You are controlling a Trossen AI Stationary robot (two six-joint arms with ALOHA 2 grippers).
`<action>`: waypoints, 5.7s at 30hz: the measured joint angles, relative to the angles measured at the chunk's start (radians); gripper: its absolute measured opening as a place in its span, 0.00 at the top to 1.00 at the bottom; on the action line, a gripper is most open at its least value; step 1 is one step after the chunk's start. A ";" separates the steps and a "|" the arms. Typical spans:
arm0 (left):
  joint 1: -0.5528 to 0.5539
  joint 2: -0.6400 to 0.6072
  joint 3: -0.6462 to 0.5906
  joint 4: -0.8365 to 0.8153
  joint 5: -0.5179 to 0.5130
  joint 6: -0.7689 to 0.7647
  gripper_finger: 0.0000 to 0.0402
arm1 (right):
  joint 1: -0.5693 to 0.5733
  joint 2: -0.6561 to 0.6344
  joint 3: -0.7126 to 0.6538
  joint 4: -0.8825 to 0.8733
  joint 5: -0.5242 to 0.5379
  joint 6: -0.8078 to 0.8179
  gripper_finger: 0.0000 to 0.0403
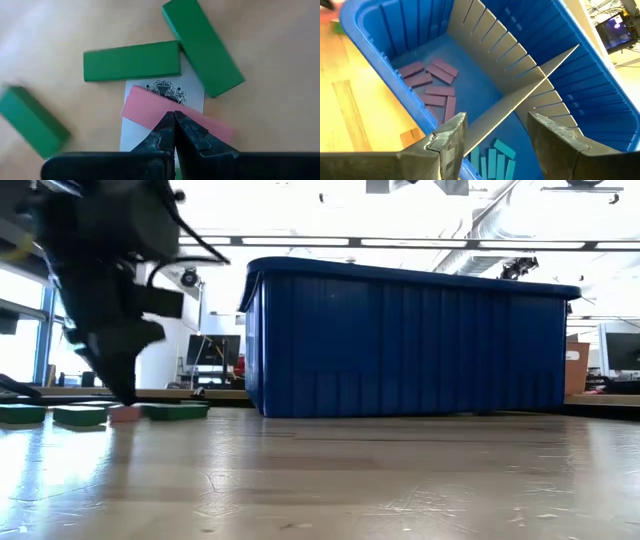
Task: Sort blocks
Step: Move the blocks to the center of the table
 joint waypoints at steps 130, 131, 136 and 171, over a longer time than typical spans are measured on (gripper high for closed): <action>0.066 0.013 -0.040 0.339 0.097 0.156 1.00 | 0.301 -0.001 -0.019 0.046 -0.048 0.139 0.49; 0.058 0.011 -0.041 0.393 0.121 0.192 1.00 | 0.301 -0.001 -0.019 0.046 -0.048 0.139 0.49; 0.010 0.005 -0.037 0.593 0.124 0.291 1.00 | 0.301 -0.001 -0.019 0.046 -0.048 0.139 0.49; 0.339 0.073 -0.040 0.059 -0.214 0.290 1.00 | 0.301 -0.001 -0.019 0.040 -0.050 0.142 0.49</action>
